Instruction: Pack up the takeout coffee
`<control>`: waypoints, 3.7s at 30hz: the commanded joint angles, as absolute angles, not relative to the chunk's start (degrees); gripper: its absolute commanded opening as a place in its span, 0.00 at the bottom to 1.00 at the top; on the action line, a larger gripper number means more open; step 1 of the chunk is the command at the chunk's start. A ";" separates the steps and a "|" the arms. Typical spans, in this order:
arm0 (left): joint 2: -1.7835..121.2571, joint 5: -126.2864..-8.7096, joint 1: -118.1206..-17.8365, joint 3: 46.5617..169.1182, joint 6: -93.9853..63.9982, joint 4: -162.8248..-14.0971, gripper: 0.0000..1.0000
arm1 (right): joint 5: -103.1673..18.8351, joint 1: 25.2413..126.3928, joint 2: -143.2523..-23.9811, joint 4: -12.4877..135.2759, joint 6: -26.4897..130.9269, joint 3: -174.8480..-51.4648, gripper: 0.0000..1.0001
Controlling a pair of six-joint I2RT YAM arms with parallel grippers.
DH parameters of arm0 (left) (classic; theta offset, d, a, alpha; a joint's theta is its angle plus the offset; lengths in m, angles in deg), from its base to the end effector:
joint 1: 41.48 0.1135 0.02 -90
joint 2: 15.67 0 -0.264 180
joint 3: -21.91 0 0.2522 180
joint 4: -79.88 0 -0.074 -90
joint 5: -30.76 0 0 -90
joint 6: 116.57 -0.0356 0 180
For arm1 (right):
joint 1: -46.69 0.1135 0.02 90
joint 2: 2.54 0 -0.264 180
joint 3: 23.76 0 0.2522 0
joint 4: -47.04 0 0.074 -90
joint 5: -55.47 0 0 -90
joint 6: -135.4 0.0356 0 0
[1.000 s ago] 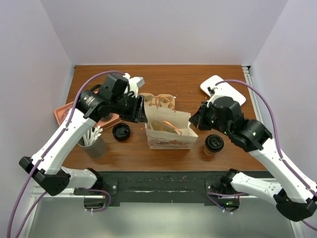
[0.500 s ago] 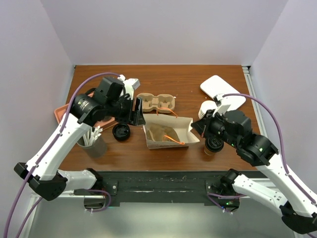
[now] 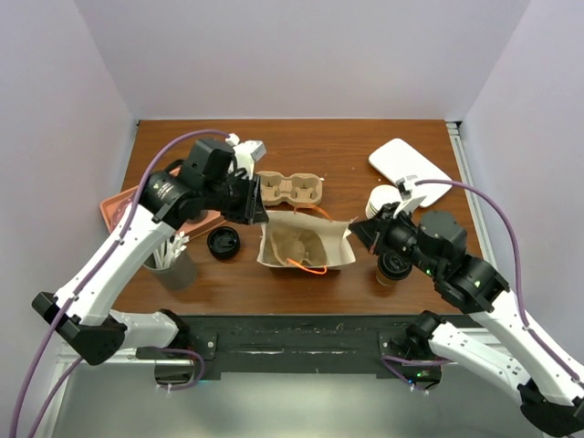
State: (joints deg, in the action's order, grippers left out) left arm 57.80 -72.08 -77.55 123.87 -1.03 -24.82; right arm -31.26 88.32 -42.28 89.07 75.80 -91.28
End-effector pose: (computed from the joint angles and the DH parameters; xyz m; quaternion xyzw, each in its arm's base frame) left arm 0.1901 -0.1483 0.4076 0.1258 0.9163 -0.2766 0.2609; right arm 0.1107 0.0957 0.3729 -0.0598 0.7870 0.3426 0.5096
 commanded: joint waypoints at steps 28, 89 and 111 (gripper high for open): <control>44.36 -81.03 -77.95 107.65 -2.32 -33.71 0.37 | -30.58 88.53 -40.85 103.31 75.82 -100.17 0.41; 73.38 -58.19 -77.87 146.73 1.20 -18.84 0.00 | -16.76 84.75 -89.21 122.60 70.79 -148.47 0.00; 62.13 -71.10 -76.37 133.09 7.96 -25.98 0.00 | -25.12 84.13 -75.41 109.06 77.13 -125.68 0.00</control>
State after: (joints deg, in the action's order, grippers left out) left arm 68.05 -68.34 -76.37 138.10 5.65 -22.55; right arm -21.64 84.16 -79.18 114.64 75.86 -128.04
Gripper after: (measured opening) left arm 0.014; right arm 0.009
